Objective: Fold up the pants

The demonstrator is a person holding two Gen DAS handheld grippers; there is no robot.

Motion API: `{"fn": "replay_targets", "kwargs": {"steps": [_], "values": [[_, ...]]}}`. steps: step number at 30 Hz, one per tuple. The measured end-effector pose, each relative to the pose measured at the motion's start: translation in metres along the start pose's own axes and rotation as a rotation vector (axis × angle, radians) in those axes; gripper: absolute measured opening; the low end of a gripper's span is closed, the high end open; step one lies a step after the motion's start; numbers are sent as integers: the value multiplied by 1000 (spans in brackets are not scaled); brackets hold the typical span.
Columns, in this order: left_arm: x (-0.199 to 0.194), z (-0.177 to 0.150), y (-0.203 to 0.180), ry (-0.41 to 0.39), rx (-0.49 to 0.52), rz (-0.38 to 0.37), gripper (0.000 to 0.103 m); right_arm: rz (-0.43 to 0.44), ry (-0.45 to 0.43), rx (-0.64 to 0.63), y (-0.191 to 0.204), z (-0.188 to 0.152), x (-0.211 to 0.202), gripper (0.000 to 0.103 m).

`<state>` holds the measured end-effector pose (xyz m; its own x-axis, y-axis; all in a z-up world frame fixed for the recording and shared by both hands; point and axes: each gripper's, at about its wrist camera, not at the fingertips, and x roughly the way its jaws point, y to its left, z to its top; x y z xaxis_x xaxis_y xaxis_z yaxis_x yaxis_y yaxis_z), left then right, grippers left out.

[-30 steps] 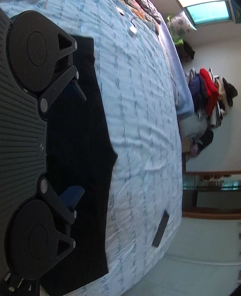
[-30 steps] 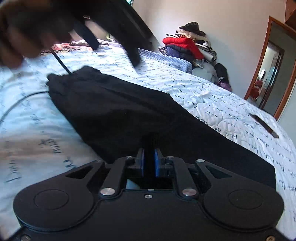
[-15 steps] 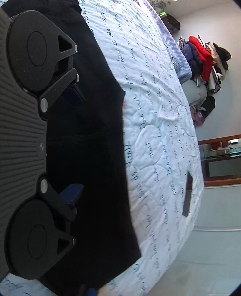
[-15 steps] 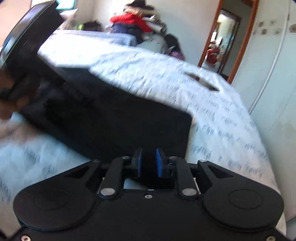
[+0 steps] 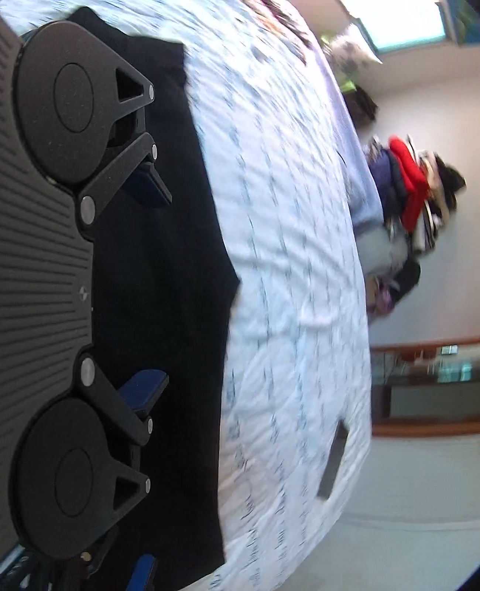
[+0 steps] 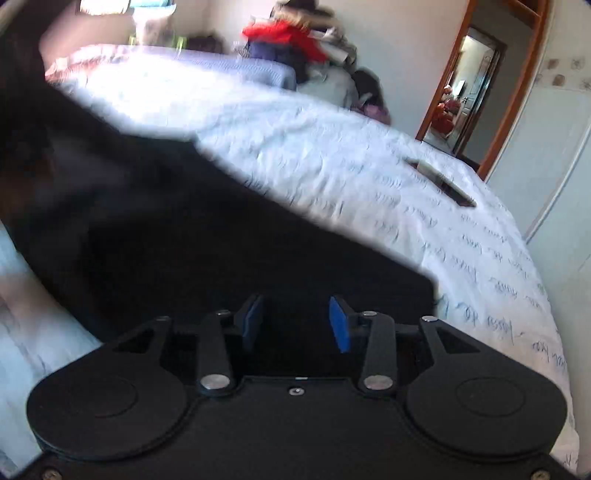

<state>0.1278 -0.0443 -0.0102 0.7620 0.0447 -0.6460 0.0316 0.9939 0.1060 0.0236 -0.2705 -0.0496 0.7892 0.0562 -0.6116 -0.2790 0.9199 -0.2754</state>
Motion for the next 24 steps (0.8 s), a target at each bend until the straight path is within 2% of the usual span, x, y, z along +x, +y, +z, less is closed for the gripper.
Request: {"fn": "replay_targets", "kwargs": {"steps": [1, 3, 6, 9, 10, 12, 14, 16, 17, 19, 23, 24], "values": [[-9, -4, 18, -1, -40, 4, 96, -4, -9, 9, 4, 4, -4, 40], [-29, -14, 61, -8, -122, 56, 96, 52, -83, 27, 15, 18, -18, 40], [-66, -32, 135, -30, -245, 196, 96, 174, -184, -22, 50, 43, -31, 40], [-107, -54, 211, -56, -362, 383, 96, 267, -256, -141, 104, 65, -34, 40], [-124, -62, 235, -65, -387, 468, 96, 302, -275, -175, 122, 71, -35, 40], [-155, -71, 279, -77, -399, 657, 96, 358, -313, -255, 158, 83, -35, 40], [-184, -74, 317, -102, -397, 829, 97, 378, -358, -345, 197, 91, -39, 40], [-200, -75, 344, -93, -394, 921, 98, 385, -390, -446, 237, 98, -42, 40], [-201, -75, 352, -72, -396, 910, 98, 380, -407, -500, 255, 100, -41, 40], [-194, -75, 357, -48, -400, 783, 98, 364, -420, -605, 286, 105, -35, 40], [-141, -82, 339, 29, -432, 347, 98, 311, -382, -785, 326, 100, -24, 40], [-127, -82, 334, 41, -450, 267, 98, 288, -378, -813, 331, 98, -23, 40]]}}
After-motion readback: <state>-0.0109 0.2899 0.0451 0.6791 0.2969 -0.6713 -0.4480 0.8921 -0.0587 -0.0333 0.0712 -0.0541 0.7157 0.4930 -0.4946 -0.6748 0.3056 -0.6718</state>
